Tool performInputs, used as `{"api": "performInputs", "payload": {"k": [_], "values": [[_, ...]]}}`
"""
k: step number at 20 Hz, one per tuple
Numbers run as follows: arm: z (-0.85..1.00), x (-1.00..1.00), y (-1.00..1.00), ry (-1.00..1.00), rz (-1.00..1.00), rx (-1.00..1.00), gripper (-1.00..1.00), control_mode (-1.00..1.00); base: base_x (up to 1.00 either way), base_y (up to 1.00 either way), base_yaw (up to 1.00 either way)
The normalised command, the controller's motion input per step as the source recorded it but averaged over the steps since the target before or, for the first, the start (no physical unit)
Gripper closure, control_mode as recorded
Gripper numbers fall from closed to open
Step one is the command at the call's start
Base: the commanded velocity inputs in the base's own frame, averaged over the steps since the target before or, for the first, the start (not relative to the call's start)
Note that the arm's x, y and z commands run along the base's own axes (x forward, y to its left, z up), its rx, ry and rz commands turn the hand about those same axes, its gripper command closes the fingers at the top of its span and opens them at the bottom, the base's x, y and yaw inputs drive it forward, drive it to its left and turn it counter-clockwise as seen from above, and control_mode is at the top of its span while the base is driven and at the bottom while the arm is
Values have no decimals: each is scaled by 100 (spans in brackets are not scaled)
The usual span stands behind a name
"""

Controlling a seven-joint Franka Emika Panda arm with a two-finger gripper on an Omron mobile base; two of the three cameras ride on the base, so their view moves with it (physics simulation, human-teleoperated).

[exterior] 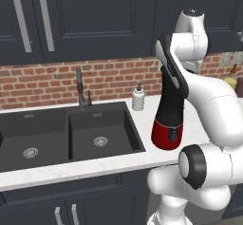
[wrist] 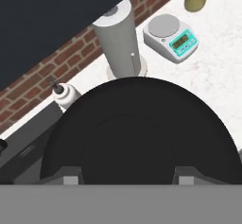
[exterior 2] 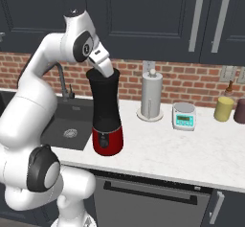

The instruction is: Close the lid blender by securely placing the lid on top.

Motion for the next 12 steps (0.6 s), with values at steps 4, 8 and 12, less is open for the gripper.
{"api": "performInputs", "payload": {"k": [4, 8, 12], "values": [[-1, 0, -6, -4, 0, 0, 100, -100, 0, 0, 0], [0, 4, -8, -3, 0, 0, 100, -100, 0, 0, 0], [0, 3, -2, 0, 0, 0, 100, -100, 0, 0, 0]]}}
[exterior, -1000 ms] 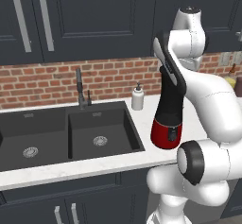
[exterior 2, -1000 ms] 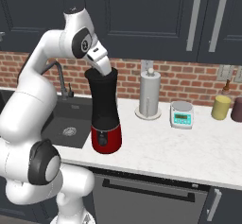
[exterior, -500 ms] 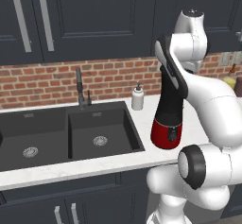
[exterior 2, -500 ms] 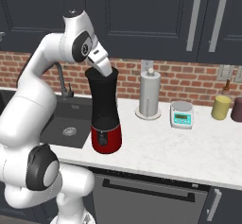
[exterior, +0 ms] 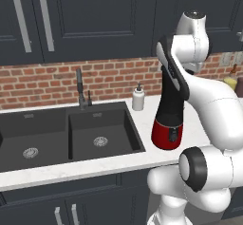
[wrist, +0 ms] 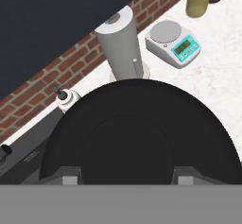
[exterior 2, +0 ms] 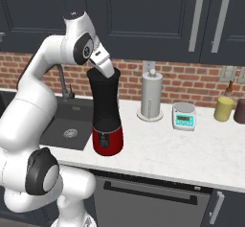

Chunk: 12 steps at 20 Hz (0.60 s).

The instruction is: Close the lid blender by securely placing the lid on top.

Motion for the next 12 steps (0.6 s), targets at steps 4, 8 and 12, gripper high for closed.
{"api": "performInputs", "payload": {"k": [4, 8, 12], "values": [[0, 0, 0, 0, 0, 0, 100, -100, 0, 0, 0], [0, 5, 0, 0, 0, 0, -100, -100, 0, 0, 0], [0, 7, 0, 1, 0, 0, -100, -100, 0, 0, 0]]}}
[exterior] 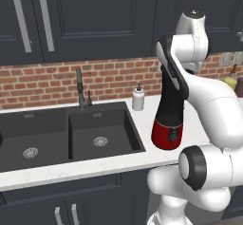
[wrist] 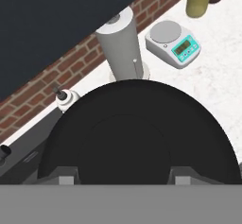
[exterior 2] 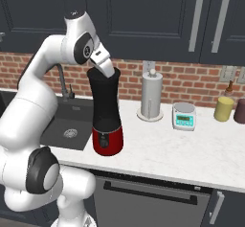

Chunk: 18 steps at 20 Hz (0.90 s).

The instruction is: Close the lid blender by securely placing the lid on top.

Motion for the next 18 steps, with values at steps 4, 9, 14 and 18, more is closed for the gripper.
{"api": "performInputs", "payload": {"k": [4, 9, 14, 18], "values": [[0, 0, 0, 0, 0, 0, -100, -100, 0, 0, 0], [7, -1, 0, 0, 0, 0, -100, -100, 0, 0, 0], [18, -20, 0, -3, 0, 0, -100, -100, 0, 0, 0], [34, -35, 0, -16, 0, 0, -100, -100, 0, 0, 0]]}}
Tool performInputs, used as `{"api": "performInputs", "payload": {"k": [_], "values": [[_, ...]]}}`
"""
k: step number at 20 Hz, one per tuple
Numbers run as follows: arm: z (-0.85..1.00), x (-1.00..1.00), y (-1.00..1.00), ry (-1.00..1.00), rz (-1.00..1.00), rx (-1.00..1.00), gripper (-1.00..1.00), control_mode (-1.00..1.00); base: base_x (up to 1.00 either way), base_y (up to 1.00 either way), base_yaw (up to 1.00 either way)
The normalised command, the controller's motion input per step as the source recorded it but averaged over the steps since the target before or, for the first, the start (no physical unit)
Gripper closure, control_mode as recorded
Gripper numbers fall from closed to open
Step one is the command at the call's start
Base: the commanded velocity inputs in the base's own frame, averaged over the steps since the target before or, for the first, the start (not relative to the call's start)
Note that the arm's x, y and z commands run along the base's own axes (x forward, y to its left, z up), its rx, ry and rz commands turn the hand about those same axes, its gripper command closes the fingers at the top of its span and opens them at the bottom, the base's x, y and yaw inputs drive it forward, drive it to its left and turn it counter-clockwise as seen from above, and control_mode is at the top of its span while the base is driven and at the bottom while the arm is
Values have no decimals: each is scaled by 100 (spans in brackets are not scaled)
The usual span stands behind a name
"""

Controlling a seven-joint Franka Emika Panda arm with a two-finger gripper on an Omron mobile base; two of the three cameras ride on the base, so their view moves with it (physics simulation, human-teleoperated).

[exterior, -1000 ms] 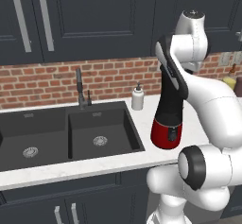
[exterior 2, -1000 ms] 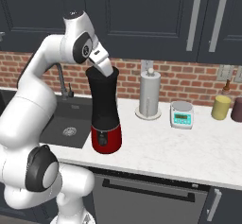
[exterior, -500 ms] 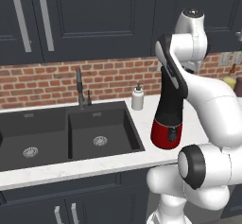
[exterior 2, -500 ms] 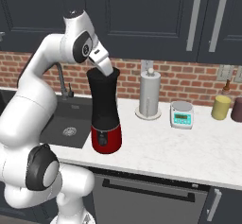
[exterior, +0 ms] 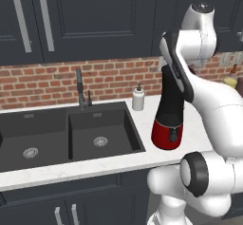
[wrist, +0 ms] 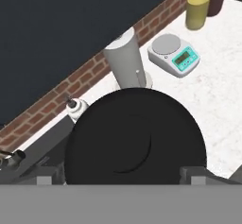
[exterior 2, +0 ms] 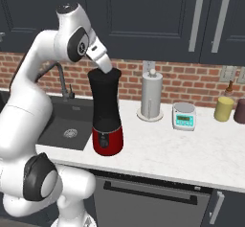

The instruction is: Close the lid blender by securely placing the lid on top.

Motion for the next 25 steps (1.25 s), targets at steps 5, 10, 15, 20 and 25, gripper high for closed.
{"api": "performInputs", "payload": {"k": [5, 10, 15, 20, 25], "values": [[5, -92, 0, -16, 0, 1, -100, -100, 0, 0, 0], [-72, -100, -4, -22, 0, 1, -100, -100, 0, 0, 0], [-100, -100, 0, -6, 0, -5, -100, -100, 0, 0, 0], [-100, -100, -2, -3, 0, -7, -100, -100, 0, 0, 0], [-22, -100, -53, -24, -2, 13, -100, -100, 0, 0, 0]]}}
